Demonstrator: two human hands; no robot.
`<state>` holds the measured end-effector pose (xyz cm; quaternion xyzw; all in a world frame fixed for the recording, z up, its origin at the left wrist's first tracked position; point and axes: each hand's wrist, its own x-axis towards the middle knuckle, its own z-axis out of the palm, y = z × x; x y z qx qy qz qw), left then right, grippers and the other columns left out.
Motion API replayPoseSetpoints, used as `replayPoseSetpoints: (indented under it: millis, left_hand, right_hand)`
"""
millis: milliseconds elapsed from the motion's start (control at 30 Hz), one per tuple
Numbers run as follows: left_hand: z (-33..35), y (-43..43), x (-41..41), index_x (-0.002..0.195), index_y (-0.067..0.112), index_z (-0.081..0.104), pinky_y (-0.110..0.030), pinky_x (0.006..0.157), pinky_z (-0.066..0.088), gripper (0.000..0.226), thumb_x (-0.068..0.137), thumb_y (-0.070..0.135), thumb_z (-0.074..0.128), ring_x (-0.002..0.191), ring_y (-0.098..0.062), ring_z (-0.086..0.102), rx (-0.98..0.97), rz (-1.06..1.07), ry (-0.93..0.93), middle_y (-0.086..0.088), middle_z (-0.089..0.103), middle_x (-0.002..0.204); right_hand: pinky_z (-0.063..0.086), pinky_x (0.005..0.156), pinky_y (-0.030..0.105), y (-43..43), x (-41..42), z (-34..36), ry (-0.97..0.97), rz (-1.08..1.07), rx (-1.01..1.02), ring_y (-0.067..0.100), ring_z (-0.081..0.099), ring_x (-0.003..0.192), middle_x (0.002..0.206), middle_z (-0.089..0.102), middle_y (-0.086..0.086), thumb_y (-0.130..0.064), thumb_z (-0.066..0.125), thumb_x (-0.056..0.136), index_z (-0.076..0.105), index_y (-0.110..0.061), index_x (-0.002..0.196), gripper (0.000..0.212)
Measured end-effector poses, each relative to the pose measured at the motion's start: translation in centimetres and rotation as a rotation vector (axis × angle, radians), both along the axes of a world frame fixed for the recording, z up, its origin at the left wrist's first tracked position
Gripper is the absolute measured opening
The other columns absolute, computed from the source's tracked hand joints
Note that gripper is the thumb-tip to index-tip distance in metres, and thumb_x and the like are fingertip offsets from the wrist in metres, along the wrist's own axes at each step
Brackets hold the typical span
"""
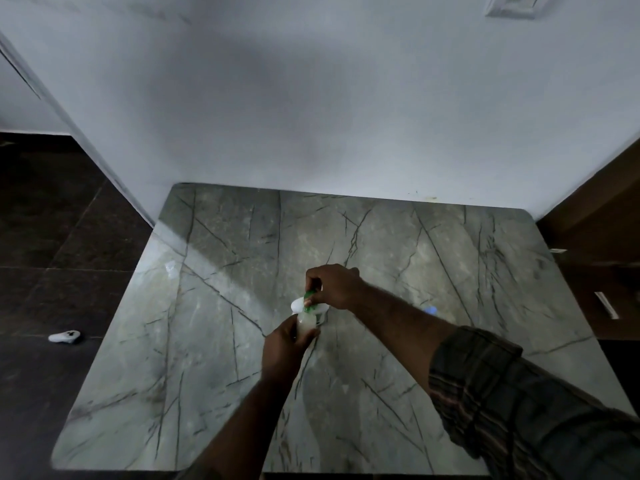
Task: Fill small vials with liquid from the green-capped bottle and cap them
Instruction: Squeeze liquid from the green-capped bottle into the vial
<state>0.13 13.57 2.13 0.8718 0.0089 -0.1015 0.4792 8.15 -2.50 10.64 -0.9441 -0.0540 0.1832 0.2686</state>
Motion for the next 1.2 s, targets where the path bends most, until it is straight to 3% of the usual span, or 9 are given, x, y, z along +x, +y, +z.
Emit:
replayPoseSetpoints:
  millis: [100,333,467,567,733,833,933,1000,1200]
  left_hand:
    - [0.3,0.1,0.2,0.116,0.024,0.066,-0.027,0.075,0.058,0.038,0.083,0.042,0.073,0.08,0.0,0.067,-0.002,-0.008,-0.003,0.013,0.073,0.091]
    - [0.2,0.2,-0.1,0.121,0.019,0.066,-0.027,0.079,0.058,0.044,0.083,0.041,0.073,0.085,-0.004,0.068,-0.004,-0.013,0.009,0.008,0.074,0.098]
    - [0.8,0.2,0.2,0.122,0.021,0.065,-0.03,0.08,0.059,0.045,0.083,0.042,0.073,0.085,-0.005,0.068,-0.005,-0.004,-0.003,0.008,0.074,0.098]
    - [1.1,0.1,0.2,0.122,0.019,0.065,-0.031,0.081,0.059,0.046,0.083,0.041,0.074,0.087,-0.006,0.069,-0.039,-0.005,-0.003,0.007,0.074,0.098]
    - [1.2,0.0,-0.1,0.123,0.019,0.065,-0.029,0.082,0.059,0.047,0.083,0.041,0.073,0.087,-0.005,0.069,-0.057,-0.005,0.009,0.007,0.075,0.101]
    - [1.3,0.1,-0.1,0.123,0.02,0.065,-0.032,0.082,0.06,0.048,0.082,0.043,0.073,0.087,-0.005,0.07,-0.071,-0.004,0.017,0.007,0.075,0.1]
    - [1.2,0.2,0.0,0.122,0.021,0.066,-0.031,0.082,0.06,0.048,0.082,0.046,0.072,0.088,-0.005,0.071,-0.077,0.002,0.016,0.007,0.075,0.101]
    - [1.1,0.3,-0.1,0.122,0.022,0.067,-0.03,0.082,0.06,0.047,0.081,0.046,0.073,0.086,-0.003,0.071,-0.079,0.007,0.026,0.009,0.076,0.1]
    - [0.8,0.4,-0.3,0.122,0.022,0.067,-0.026,0.08,0.06,0.047,0.081,0.042,0.075,0.085,0.002,0.07,-0.102,0.024,0.018,0.01,0.076,0.1]
  right_hand:
    - [0.032,0.091,0.045,0.0,0.3,0.1,-0.011,0.007,-0.019,0.005,0.054,0.088,0.086,0.064,-0.018,-0.046,0.08,0.072,0.065,-0.03,0.087,0.026]
    - [0.039,0.09,0.043,0.0,0.1,-0.5,0.0,0.05,-0.002,0.006,0.057,0.089,0.093,0.069,-0.014,-0.041,0.08,0.074,0.067,-0.028,0.09,0.024]
    - [0.053,0.077,0.033,-0.4,0.7,-0.2,0.0,0.071,0.109,0.009,0.065,0.081,0.093,0.074,-0.002,-0.028,0.084,0.073,0.073,-0.016,0.091,0.025]
    - [0.048,0.069,0.019,-0.6,0.6,-0.3,0.021,0.052,0.163,-0.001,0.06,0.072,0.094,0.075,-0.002,-0.025,0.086,0.072,0.074,-0.015,0.093,0.026]
    - [0.041,0.068,0.01,-0.7,0.6,-0.6,0.066,0.008,0.211,-0.004,0.06,0.08,0.1,0.074,-0.005,-0.02,0.084,0.074,0.074,-0.02,0.105,0.033]
    - [0.046,0.066,0.015,-0.9,0.5,-0.7,0.1,-0.088,0.249,0.007,0.063,0.087,0.103,0.073,-0.001,-0.026,0.084,0.075,0.069,-0.019,0.113,0.042]
    - [0.051,0.063,0.023,-0.7,0.1,-1.4,0.113,-0.26,0.306,0.014,0.067,0.078,0.093,0.074,0.004,-0.038,0.083,0.075,0.071,-0.013,0.099,0.037]
    - [0.052,0.061,0.023,-0.4,-0.4,-2.0,0.139,-0.337,0.361,0.012,0.066,0.073,0.088,0.074,0.003,-0.036,0.082,0.076,0.071,-0.013,0.094,0.032]
    - [0.057,0.062,0.023,-0.4,-0.4,-2.2,0.168,-0.304,0.403,0.018,0.071,0.079,0.088,0.075,0.002,-0.029,0.08,0.08,0.072,-0.014,0.092,0.021]
